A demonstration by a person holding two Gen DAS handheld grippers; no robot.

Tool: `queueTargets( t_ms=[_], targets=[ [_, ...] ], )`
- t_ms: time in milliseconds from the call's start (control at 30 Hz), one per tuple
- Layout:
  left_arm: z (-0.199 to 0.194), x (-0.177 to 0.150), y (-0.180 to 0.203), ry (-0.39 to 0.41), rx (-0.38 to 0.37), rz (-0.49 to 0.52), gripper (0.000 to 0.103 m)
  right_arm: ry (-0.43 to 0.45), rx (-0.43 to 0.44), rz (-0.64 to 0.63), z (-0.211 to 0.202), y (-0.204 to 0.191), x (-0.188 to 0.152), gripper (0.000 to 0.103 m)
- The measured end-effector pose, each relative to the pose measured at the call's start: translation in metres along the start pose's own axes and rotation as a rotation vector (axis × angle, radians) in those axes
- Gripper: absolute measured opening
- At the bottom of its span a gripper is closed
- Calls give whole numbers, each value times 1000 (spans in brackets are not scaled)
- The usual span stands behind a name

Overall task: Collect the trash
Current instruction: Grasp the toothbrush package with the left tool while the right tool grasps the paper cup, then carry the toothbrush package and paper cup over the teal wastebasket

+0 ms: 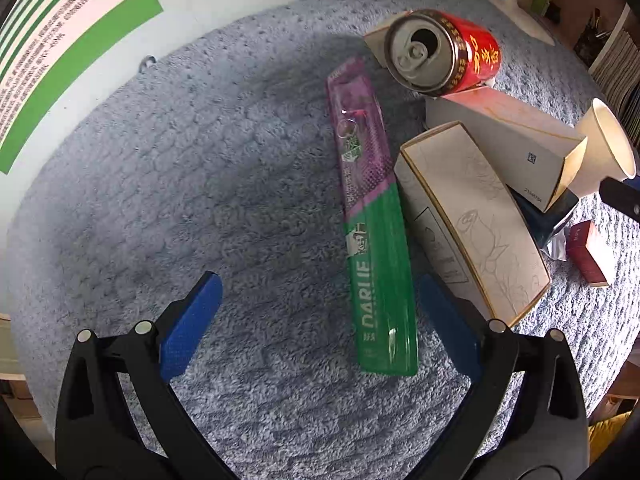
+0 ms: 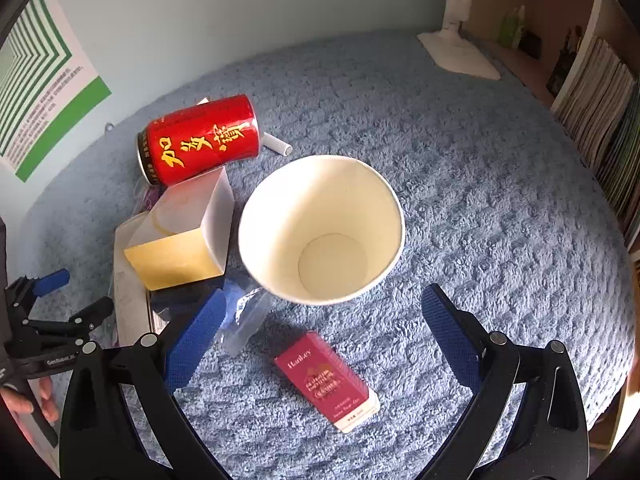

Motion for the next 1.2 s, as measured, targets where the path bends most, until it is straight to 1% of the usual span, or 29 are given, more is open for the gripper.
queueTargets(
  t_ms=[133, 167, 233, 267, 300, 333, 367, 400, 433, 467, 500, 533, 567, 667, 800, 967, 1067, 1167, 1200],
  targets=[
    [14, 1, 6, -22, -3, 23, 96, 7, -8, 1, 12, 1, 8, 97],
    [18, 1, 7, -32, -16, 19, 94, 9, -11, 4, 14, 2, 9, 97],
    [23, 1, 8, -48, -32, 12, 83, 8, -17, 7, 18, 3, 12, 96],
    [26, 1, 8, -53, -44, 5, 76, 11, -17, 11, 20, 4, 13, 96],
    [27, 2, 9, -58, -78, -12, 68, 13, -17, 15, 21, 5, 14, 94],
    [28, 2, 7, -64, -95, -32, 66, 15, -20, 17, 21, 6, 15, 91],
    [28, 3, 5, -64, -102, -43, 63, 12, -21, 18, 22, 7, 16, 73],
    [27, 4, 5, -61, -107, -45, 58, 5, -17, 23, 23, 8, 16, 63],
    [25, 4, 5, -57, -112, -43, 55, 3, -15, 28, 24, 9, 16, 63],
    [23, 4, 6, -51, -129, -38, 42, 2, -7, 33, 24, 9, 17, 63],
    [21, 5, 6, -50, -128, -33, 25, 6, -3, 35, 23, 10, 17, 62],
    [20, 4, 1, -49, -115, -23, 16, 13, -1, 34, 22, 10, 17, 62],
    [19, 3, 0, -51, -117, -19, 12, 14, -1, 33, 20, 10, 17, 61],
    [17, 1, -8, -53, -133, -37, 11, 25, -7, 32, 9, 13, 15, 60],
    [-6, -5, -19, -19, -123, -45, 11, 58, -4, 40, -11, 18, 16, 58],
    [-44, -8, -27, 56, -93, -15, 11, 107, 2, 64, -43, 30, 13, 58],
    [-66, -7, -23, 104, -103, 4, 11, 131, 12, 96, -66, 41, 7, 58],
    [-97, -11, -7, 150, -125, 45, 11, 161, -7, 120, -91, 53, -4, 58],
    [-99, -5, -9, 163, -132, 63, 11, 164, -13, 129, -98, 57, -9, 58]
  ],
)
Point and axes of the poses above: each gripper's, at about its wrist camera, not at the fingertips, and z roughly the way its jaws point, y to its right, x to its top, the point moved 9 cm from there along z, roughly the way its jaws point, and after that the axes turned 3 degrees about y, right-handed, at the moved point
